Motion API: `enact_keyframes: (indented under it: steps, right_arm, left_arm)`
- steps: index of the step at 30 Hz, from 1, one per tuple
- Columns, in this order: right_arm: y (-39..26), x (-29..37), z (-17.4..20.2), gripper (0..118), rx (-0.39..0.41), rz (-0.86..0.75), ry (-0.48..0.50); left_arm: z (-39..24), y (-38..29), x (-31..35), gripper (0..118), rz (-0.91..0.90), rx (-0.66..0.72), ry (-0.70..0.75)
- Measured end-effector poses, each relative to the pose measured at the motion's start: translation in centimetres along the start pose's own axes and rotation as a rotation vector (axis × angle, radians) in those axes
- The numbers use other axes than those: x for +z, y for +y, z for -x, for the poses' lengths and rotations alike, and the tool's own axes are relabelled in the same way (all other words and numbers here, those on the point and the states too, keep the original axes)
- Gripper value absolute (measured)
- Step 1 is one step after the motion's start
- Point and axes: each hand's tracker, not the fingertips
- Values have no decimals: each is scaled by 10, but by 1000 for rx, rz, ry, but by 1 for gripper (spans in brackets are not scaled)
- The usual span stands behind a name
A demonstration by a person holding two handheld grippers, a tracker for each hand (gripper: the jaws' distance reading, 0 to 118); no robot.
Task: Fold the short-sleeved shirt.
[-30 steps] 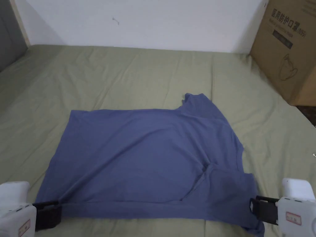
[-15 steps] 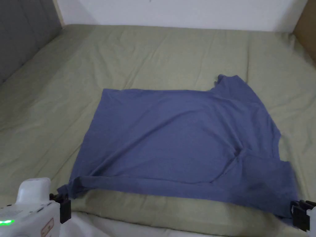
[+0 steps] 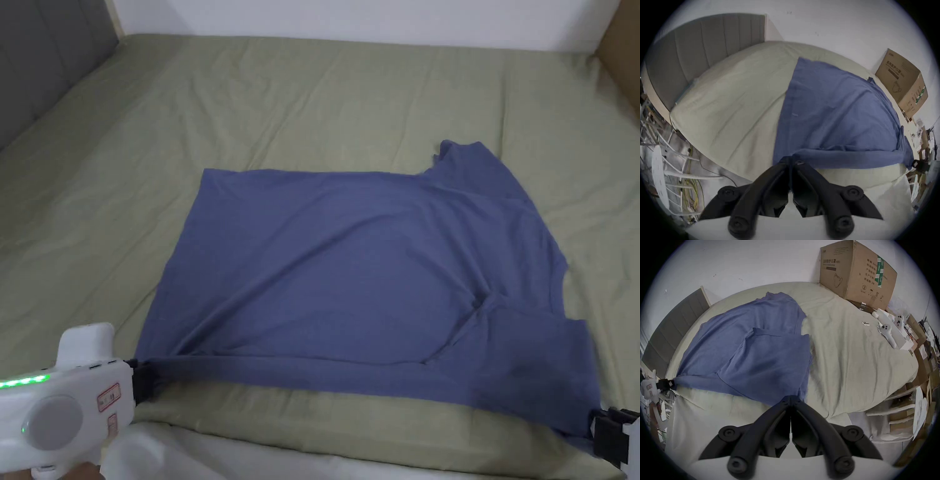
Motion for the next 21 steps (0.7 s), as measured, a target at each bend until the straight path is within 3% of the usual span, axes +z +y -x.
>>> enact_keyframes:
  steps: [7,8,10,11,14,15,17,19,21]
  right_arm:
    - [-2,7,-8,4,-23,-38,20]
    - [0,8,-10,25,-27,-52,19]
    - [4,3,-14,85,-41,-49,23]
    - [6,-1,-16,91,-50,-40,22]
    - [6,-18,-29,88,-76,-3,37]
    - [5,-25,-30,71,-73,32,52]
    - [2,-29,-27,0,-53,54,38]
    - [-3,-23,-22,0,-52,34,16]
    - [0,-15,-21,0,-59,29,61]
  left_arm:
    - [-7,-2,11,2,-42,-71,23]
    - [-8,-1,12,2,-42,-75,27]
    - [-9,-2,13,2,-43,-78,27]
    - [-8,-1,14,2,-43,-80,24]
    - [-11,-2,16,2,-47,-96,34]
    - [-10,-1,15,2,-47,-100,37]
    - [-9,0,15,2,-43,-105,41]
    - [-8,0,17,2,-38,-108,48]
    - [-5,2,22,2,-38,-86,41]
